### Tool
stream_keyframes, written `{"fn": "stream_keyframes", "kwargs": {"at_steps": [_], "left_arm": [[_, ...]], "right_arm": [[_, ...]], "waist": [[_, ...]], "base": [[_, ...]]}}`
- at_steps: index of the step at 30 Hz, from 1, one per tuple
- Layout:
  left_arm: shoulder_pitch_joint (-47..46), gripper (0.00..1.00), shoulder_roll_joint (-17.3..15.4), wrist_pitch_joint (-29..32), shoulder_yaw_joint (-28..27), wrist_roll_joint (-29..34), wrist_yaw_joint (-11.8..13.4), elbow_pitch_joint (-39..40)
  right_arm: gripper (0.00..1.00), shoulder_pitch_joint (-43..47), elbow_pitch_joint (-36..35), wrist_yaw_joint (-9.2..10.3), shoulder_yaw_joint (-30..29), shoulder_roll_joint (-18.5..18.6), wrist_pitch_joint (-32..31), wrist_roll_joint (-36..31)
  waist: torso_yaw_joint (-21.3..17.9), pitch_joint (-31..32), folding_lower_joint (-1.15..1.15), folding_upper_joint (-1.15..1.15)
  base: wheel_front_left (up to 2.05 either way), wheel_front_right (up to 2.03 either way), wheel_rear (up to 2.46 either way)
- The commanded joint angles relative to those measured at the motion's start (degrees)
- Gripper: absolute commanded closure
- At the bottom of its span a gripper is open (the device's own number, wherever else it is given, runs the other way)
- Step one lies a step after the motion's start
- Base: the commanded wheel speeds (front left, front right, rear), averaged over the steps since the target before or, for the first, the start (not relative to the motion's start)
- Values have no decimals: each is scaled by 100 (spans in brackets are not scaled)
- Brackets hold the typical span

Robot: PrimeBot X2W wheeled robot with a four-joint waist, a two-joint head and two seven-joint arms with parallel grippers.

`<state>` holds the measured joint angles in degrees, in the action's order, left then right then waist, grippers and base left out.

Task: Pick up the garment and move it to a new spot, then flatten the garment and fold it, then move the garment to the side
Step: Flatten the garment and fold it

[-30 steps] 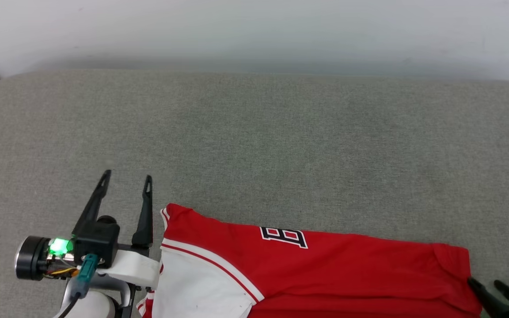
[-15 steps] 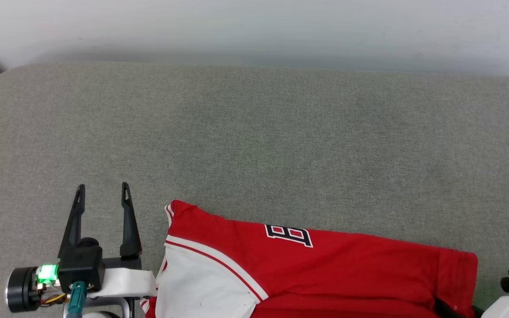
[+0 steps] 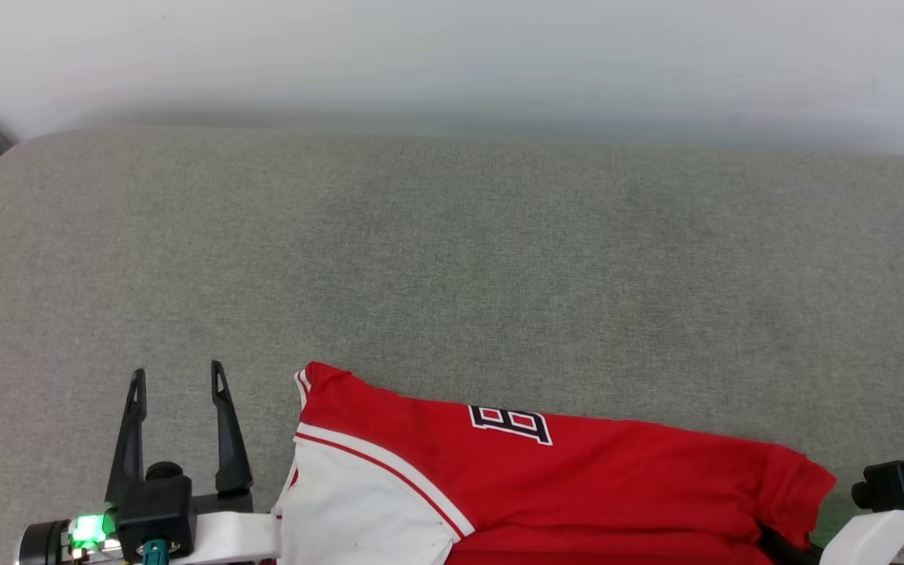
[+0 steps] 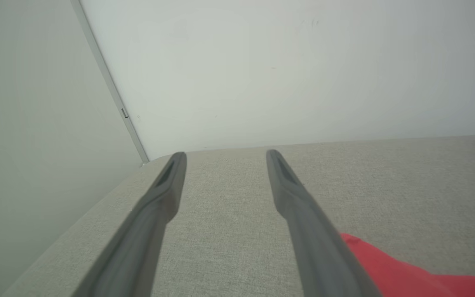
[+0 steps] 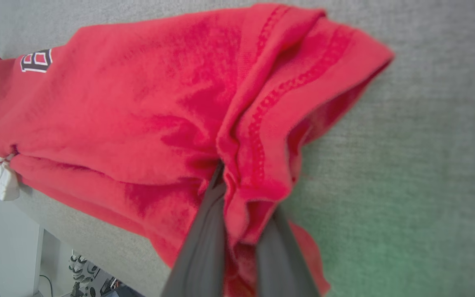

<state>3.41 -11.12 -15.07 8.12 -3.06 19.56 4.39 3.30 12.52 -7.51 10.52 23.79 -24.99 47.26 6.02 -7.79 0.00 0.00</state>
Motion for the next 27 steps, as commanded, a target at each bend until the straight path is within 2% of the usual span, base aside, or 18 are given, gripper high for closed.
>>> {"fn": "stream_keyframes", "kwargs": {"at_steps": [1,8,17,22,27], "left_arm": [[65,0,35,-12,-61,55,-39,-3],[171,0,106,-12,-166,210,-160,-99],[345,0,48,-12,-102,282,-309,-81],[411,0,61,-12,-62,302,-337,-82],[447,0,50,-12,-4,303,-385,-114]], "right_arm": [[100,-48,51,4,70,-49,-41,13],[100,39,-4,5,-313,282,-16,130],[100,438,321,5,-1188,767,-40,105],[100,528,381,5,-1452,804,-128,-64],[100,623,-116,4,-1389,728,-380,-84]], "waist": [[-26,34,0,0],[-115,166,0,0],[-249,415,0,0],[-288,495,0,0],[-302,559,0,0]], "base": [[0,0,0],[0,0,0],[0,0,0],[0,0,0],[0,0,0]]}}
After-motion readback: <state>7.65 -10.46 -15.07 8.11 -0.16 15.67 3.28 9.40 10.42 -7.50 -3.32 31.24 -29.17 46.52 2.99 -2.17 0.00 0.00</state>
